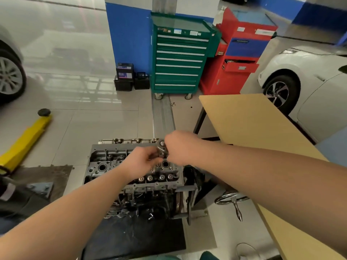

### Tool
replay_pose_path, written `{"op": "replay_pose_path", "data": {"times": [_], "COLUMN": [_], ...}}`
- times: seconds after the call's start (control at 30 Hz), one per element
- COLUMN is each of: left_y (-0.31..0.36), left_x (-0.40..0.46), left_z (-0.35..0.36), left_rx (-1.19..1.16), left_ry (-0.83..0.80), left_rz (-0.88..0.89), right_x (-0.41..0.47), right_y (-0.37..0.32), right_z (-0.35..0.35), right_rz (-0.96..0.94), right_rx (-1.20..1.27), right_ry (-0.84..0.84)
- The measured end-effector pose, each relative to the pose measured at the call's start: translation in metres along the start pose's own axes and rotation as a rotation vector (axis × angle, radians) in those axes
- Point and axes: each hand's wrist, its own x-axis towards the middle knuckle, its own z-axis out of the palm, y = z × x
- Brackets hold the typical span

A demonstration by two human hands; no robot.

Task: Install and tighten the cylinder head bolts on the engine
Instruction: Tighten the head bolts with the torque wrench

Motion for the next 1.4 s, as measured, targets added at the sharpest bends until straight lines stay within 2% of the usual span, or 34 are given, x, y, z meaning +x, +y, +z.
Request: {"op": "replay_pose_path", "data": {"times": [0.07, 0.1, 0.2, 0.33, 0.43, 0.53, 0.6, 0.7, 0.83, 0.93, 1.0, 1.13, 1.27, 1.4], "left_y": [0.006, 0.007, 0.006, 0.013, 0.012, 0.013, 0.017, 0.021, 0.023, 0.017, 0.009, 0.002, 0.0, 0.001], "left_x": [0.0, -0.001, -0.003, 0.0, -0.001, -0.007, -0.008, -0.002, 0.006, 0.005, 0.0, -0.003, 0.0, -0.001], "left_z": [0.006, 0.009, 0.011, 0.011, 0.011, 0.016, 0.023, 0.025, 0.021, 0.02, 0.02, 0.027, 0.022, 0.018], "left_rx": [0.043, 0.049, 0.029, 0.082, 0.031, -0.029, -0.027, -0.031, 0.019, -0.031, -0.092, -0.112, -0.076, 0.002], "left_ry": [0.003, 0.031, 0.097, -0.024, 0.037, 0.077, 0.058, 0.029, -0.057, -0.033, 0.041, 0.105, 0.048, -0.034], "left_rz": [0.015, 0.016, -0.027, -0.01, -0.044, -0.082, -0.091, -0.107, -0.085, -0.091, -0.115, -0.056, -0.06, 0.021], "right_x": [-0.004, -0.005, -0.002, 0.005, 0.007, 0.001, -0.004, -0.001, 0.008, 0.013, 0.009, -0.008, 0.003, 0.019], "right_y": [0.002, 0.0, 0.002, 0.023, 0.017, 0.008, 0.003, 0.007, 0.032, 0.033, 0.029, 0.023, 0.031, 0.047], "right_z": [0.008, 0.008, 0.005, -0.012, -0.009, 0.005, 0.012, 0.008, -0.005, -0.003, 0.005, 0.031, 0.022, 0.001], "right_rz": [0.064, 0.061, -0.061, -0.254, -0.199, -0.101, -0.11, -0.13, -0.31, -0.352, -0.287, -0.117, -0.191, -0.399], "right_rx": [0.232, 0.254, 0.03, -0.025, -0.092, 0.013, 0.042, -0.048, -0.082, -0.129, -0.098, 0.24, 0.014, -0.065], "right_ry": [-0.113, -0.114, 0.009, 0.093, 0.118, -0.073, -0.17, -0.088, 0.074, 0.187, 0.194, 0.055, 0.153, 0.17]}}
